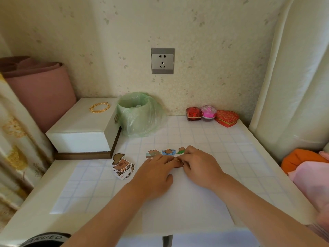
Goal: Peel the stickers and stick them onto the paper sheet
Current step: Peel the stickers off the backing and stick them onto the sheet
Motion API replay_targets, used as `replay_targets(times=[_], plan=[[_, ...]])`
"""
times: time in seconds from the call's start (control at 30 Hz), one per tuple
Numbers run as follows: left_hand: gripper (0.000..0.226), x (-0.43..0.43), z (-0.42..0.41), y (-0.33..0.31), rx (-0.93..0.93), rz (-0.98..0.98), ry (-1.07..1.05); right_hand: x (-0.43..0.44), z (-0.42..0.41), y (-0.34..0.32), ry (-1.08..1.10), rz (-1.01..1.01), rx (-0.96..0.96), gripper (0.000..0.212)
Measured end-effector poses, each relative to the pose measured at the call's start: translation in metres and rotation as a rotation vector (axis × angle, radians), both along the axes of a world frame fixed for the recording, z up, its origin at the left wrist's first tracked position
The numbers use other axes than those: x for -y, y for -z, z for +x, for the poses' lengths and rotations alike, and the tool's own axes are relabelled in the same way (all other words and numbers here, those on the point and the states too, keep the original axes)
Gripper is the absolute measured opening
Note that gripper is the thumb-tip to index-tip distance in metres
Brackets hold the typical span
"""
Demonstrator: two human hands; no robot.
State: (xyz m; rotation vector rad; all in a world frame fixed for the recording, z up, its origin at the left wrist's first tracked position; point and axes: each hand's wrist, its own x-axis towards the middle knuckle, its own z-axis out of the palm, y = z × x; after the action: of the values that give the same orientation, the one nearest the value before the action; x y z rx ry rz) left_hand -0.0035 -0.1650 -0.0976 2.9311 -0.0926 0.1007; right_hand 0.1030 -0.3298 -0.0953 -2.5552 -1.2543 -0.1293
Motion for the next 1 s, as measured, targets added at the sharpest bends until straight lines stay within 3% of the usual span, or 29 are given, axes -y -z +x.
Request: replay_targets(times=[0.2,0.33,0.47,0.67,0.83,1.0], plan=[[0.068,-0.005,0.002,0.007,0.025,0.052,0.019,0.009,-0.008,0.003,-0.076,0.017,0.173,0.034],[0.047,-0.007,0.001,0.016,0.164,0.050,0.046,0.017,-0.013,0.006,-0.139,-0.028,0.188,0.041],[0.045,-0.009,-0.003,0.015,0.205,0.035,0.081,0.021,-0.014,0.008,-0.126,-0.023,0.224,0.039],[0.036,-0.016,-0.006,0.009,0.128,-0.012,0.054,0.018,-0.014,0.009,-0.116,0.007,0.170,0.030],[0.025,-0.011,-0.004,0.002,0.121,-0.097,-0.048,0.011,-0.017,0.006,-0.059,-0.036,0.111,0.042],[0.053,-0.007,0.005,0.006,0.125,0.034,-0.032,0.004,-0.016,0.002,-0.044,-0.122,0.124,0.056]])
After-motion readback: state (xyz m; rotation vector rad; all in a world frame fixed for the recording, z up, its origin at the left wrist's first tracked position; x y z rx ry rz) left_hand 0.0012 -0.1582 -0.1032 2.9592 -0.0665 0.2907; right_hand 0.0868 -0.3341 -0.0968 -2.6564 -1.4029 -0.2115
